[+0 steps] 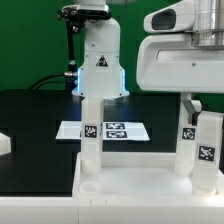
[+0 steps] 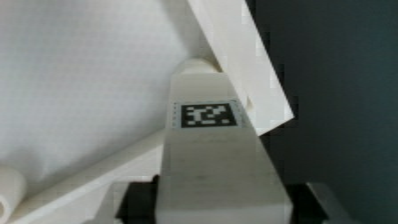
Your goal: Assemble desk
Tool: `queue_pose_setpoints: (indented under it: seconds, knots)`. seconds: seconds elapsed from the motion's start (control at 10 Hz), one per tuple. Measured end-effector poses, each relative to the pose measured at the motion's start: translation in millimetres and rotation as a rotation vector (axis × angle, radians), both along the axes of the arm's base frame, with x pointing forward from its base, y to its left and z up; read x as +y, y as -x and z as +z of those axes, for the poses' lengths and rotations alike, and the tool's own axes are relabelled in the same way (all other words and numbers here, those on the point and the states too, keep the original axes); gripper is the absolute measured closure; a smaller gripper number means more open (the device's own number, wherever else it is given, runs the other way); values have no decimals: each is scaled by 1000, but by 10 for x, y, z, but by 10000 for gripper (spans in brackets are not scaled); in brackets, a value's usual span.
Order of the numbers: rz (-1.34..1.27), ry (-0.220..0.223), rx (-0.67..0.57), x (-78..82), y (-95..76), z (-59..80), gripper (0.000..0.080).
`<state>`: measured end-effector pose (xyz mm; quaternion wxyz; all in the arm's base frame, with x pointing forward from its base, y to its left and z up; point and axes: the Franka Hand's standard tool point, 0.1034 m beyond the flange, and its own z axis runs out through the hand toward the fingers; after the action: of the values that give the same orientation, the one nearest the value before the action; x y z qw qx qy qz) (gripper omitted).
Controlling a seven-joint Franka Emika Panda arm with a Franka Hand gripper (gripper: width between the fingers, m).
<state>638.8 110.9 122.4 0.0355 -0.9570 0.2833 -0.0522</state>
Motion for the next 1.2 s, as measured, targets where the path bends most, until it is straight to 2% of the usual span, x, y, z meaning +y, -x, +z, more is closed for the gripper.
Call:
queue_pose_setpoints:
  seconds: [0.2, 0.4, 0.9, 1.0, 1.1, 1.2]
  knots:
    - [-341, -36, 15, -9, 9, -13, 515]
    - [-732, -98, 37, 8, 19, -21, 515]
    - [-1072, -152, 57, 12, 20, -21, 515]
    - [-1208, -194, 63, 15, 22, -27, 515]
    - [-1200, -192, 63, 20, 22, -29, 478]
    - [-1184, -191, 62, 21, 23, -30, 478]
